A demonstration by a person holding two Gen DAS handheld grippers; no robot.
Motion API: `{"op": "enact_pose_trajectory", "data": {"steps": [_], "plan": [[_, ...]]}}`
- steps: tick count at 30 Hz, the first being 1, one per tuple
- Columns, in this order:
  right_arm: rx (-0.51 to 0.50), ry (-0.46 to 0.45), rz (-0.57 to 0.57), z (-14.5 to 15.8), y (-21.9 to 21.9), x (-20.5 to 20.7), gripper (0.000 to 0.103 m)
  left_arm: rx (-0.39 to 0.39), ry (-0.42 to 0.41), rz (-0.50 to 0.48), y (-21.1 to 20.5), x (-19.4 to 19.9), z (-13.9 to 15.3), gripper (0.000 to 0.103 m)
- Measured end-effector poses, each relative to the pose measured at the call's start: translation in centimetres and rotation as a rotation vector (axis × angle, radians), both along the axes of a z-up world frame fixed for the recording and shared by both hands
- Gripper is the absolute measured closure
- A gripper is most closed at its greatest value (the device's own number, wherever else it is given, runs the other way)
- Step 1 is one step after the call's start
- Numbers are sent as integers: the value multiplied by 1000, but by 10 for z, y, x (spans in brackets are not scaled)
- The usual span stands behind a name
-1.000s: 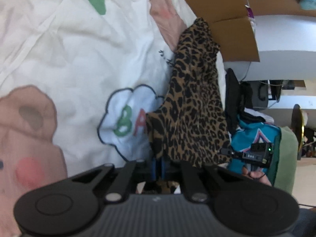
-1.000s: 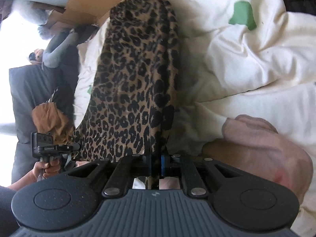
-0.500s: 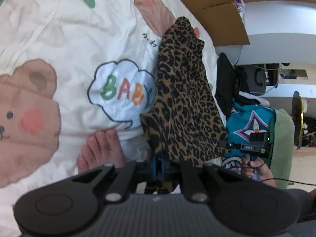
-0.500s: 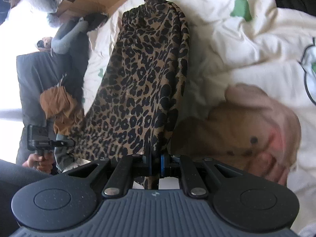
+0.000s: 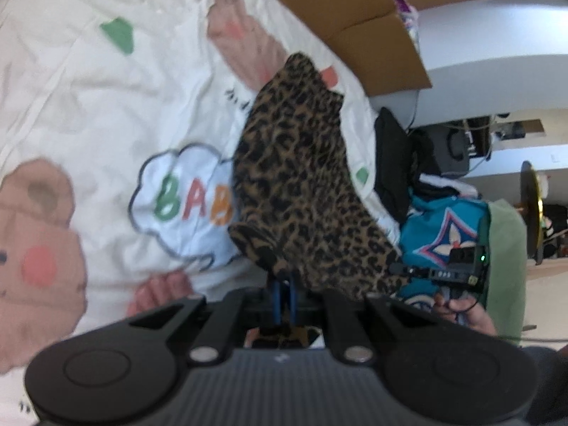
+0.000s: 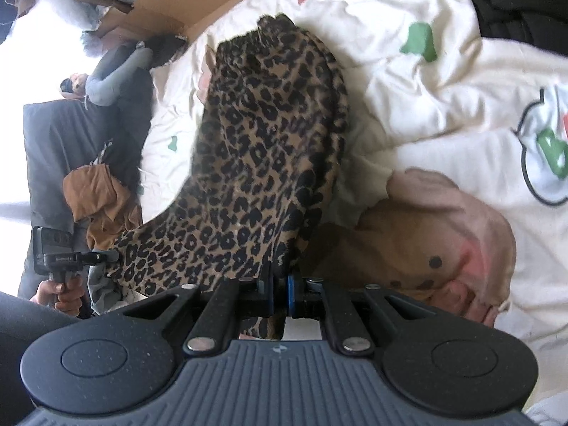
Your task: Fold clothes
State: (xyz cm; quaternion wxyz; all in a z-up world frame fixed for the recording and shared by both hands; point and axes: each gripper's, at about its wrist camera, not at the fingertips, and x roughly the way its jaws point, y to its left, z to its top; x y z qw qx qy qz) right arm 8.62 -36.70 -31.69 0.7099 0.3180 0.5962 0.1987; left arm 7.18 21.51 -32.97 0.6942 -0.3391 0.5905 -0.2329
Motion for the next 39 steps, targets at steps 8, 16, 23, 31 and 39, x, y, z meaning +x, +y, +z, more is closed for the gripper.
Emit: {"op": "enact_pose_trajectory", "data": {"steps": [8,16,23,31,39], "plan": [[49,15,-117,-11,-13,8,98,7,-54,109,10,29,-2,98],[68,-12,-197,-17,-20,28,98,35,-118,132,8,57,2,98],[62,-34,-234,-18,-22,50,98,52,-159,147,8,85,0,98],[7,-26,-255,-26,-20,81,98,103,-168,149,3,120,-17,98],[-24,-6,-251,-50,-14,107,98,178,-132,143,1,138,-56,98]]}}
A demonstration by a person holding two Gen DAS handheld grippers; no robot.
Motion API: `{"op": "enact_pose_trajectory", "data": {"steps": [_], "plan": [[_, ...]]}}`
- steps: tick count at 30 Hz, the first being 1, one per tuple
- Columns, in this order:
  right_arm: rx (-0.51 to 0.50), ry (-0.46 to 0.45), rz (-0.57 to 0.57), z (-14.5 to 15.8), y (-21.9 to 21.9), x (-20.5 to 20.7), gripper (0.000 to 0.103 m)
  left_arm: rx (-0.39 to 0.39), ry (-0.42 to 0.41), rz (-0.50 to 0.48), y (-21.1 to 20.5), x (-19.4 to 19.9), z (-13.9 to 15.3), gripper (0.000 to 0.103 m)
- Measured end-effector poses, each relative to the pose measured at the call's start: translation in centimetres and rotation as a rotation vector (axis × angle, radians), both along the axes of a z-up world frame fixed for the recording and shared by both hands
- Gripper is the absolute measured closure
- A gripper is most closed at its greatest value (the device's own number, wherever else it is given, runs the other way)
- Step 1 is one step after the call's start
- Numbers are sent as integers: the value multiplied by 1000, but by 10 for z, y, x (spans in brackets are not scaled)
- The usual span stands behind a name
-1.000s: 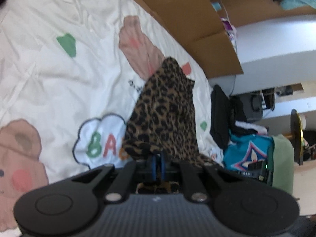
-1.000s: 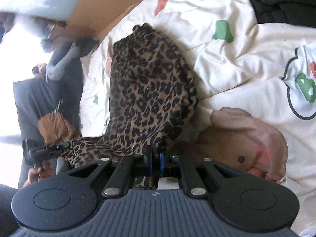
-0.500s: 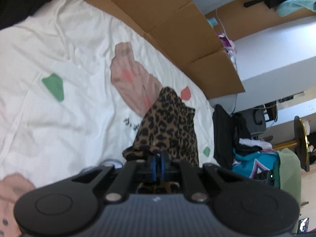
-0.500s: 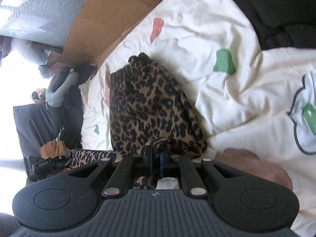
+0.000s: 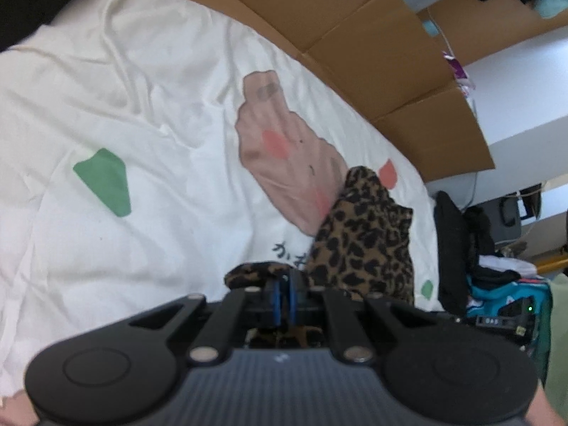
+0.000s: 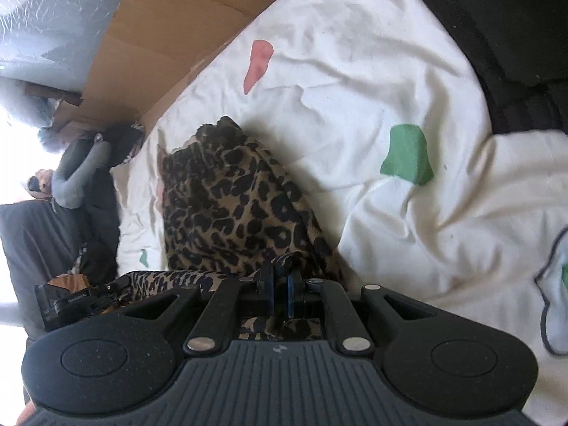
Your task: Fold clothes
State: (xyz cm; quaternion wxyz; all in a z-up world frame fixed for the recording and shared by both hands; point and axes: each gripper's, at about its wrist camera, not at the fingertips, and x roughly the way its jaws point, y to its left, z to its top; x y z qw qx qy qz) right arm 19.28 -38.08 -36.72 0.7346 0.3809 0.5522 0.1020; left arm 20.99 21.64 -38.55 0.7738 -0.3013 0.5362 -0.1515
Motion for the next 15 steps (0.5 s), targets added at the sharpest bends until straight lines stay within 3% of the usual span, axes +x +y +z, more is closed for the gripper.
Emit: {"op": "enact_pose_trajectory", "data": {"steps": [6,10,12,14,15], "plan": [[-6,-16,-31,-4,1,11,98,30,-5,22,0,4,-7,98],[-23,-4,-57,-11,2,11,94,-9,54,70,-1,1,-23,94],[-16,17,-79,-15,1,8,93,-31,77,73,-3,-2,-28,79],[-2,20,-87,-16,2,3,81,-38,76,52,-7,-7,-28,68],[9,18,-89,-15,3,1,69,-40,80,39,-9,-9,-28,64]]}}
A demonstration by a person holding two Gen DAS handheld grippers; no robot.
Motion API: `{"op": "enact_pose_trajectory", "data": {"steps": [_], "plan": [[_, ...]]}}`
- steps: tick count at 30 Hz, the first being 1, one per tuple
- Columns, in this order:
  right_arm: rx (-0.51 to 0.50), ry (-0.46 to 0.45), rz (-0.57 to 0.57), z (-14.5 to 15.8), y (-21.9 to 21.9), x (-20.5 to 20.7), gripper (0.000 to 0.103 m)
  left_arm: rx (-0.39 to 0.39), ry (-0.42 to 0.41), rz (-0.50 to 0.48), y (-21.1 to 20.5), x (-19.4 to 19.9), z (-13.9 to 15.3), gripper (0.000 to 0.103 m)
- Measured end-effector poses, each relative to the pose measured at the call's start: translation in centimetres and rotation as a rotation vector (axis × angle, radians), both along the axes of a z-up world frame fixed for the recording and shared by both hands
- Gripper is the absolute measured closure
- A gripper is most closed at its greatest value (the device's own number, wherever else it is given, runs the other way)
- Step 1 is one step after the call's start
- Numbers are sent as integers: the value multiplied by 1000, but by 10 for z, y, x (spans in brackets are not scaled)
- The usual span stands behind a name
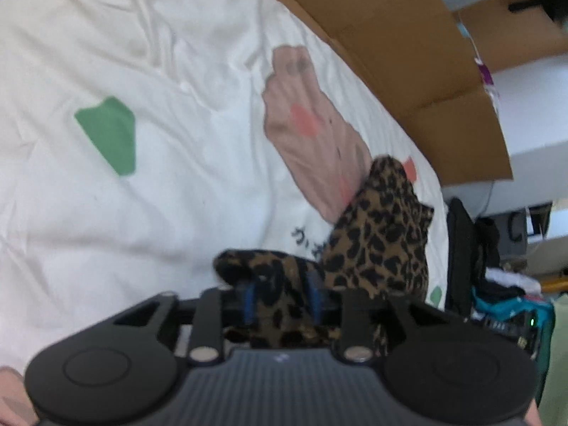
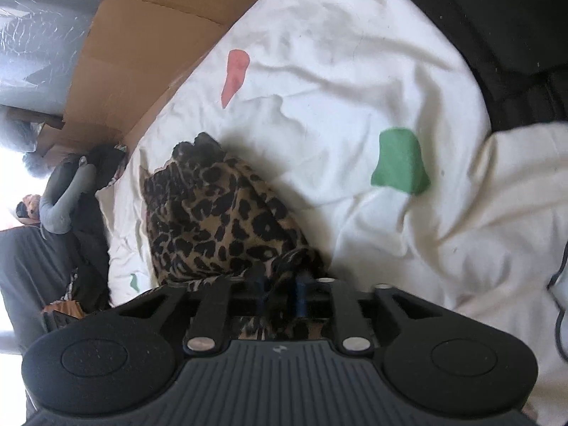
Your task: Fold clothes
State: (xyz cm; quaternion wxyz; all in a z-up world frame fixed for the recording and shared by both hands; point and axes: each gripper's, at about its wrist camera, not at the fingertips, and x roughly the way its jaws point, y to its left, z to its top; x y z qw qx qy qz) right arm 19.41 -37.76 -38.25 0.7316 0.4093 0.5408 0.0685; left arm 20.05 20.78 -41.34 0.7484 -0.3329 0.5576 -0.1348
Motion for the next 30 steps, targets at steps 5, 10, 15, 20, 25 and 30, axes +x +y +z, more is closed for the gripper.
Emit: {"op": "enact_pose_trajectory", "data": {"steps": [5,10,15,20,25,30], "plan": [[71,-30,6,2,9,-5,60,-23,0,-14,-5,-5,4,55],[87,-46,5,4,14,-1,56,-47,-27,10,-5,-5,13,53],[67,-106,-38,12,9,3,55,-68,-85,24,-4,7,29,53],[-6,-173,-52,26,2,6,55,-72,-163,28,0,16,50,53],[-30,-196,-64,31,-5,6,55,-75,-210,51,7,18,62,53],[-63,-207,-67,34,-13,-1,55,-38,-217,57,12,16,64,54]]}}
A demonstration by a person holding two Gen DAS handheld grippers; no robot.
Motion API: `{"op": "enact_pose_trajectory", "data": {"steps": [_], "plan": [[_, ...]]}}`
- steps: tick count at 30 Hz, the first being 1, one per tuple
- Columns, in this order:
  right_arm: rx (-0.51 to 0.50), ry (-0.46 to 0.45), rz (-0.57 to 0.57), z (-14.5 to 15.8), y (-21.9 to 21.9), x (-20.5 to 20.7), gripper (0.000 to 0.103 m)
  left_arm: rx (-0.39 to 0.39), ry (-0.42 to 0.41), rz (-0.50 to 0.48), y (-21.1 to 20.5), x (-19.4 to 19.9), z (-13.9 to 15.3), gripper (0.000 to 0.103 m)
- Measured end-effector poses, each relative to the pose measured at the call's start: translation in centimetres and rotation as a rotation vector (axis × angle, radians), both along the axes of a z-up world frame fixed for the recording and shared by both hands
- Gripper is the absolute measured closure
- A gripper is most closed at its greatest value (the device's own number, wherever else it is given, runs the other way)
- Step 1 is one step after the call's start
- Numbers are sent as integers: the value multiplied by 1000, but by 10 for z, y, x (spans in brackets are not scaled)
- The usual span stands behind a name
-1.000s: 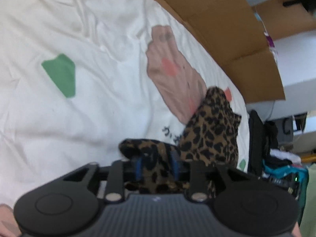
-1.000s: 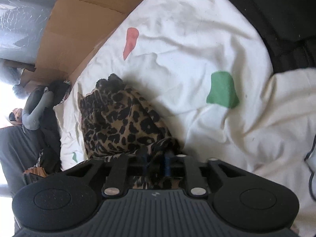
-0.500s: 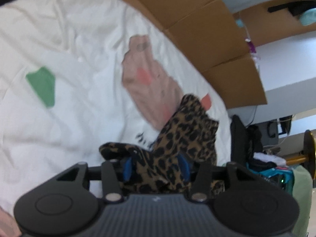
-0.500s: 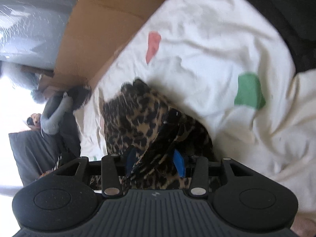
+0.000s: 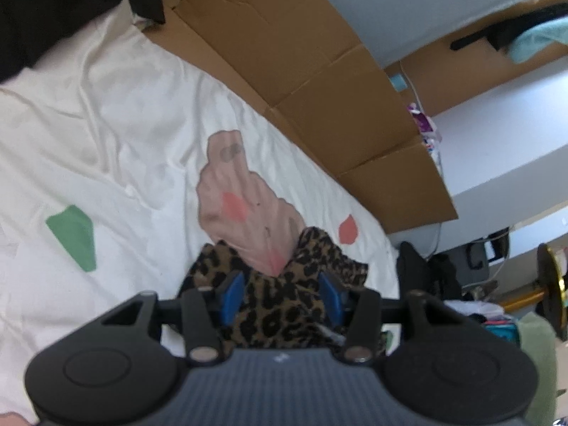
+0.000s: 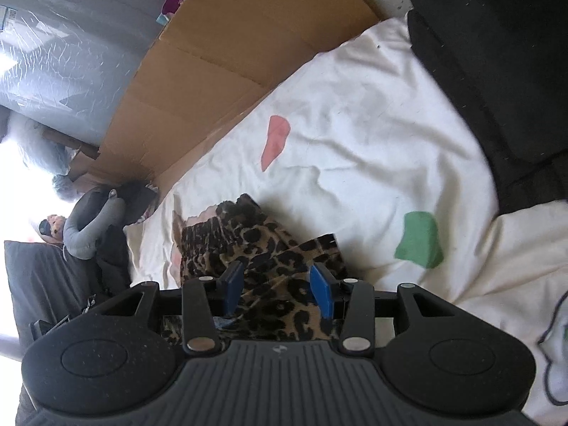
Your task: Fold clothes
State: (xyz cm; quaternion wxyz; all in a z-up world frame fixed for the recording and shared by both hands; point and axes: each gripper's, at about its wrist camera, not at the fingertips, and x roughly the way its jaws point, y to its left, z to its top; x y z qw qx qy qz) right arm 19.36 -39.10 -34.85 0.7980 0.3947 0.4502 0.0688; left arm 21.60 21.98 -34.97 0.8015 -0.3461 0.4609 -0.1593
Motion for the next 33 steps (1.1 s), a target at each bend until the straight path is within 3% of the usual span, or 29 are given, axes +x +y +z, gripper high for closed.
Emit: {"op": "enact_pose_trajectory", "data": {"steps": [4,10,14,16,19,26,33], "plan": [[-35,0,6,0,-6,-5,55,75,11,-22,0,-3,-4,54],[-150,24,64,-13,2,-7,56,320,22,-118,-13,-2,-12,55],[-233,9,128,-15,14,-4,62,418,27,-216,-27,8,-15,56],[-277,-5,161,-12,20,-3,72,425,56,-275,-32,16,-17,56],[-316,-22,197,-8,27,-1,74,457,65,-321,-39,23,-18,59],[-343,-21,212,-10,31,4,76,460,13,-288,-50,35,-28,59],[-382,-15,262,-15,44,19,76,435,-29,-272,-53,46,-27,65]]}}
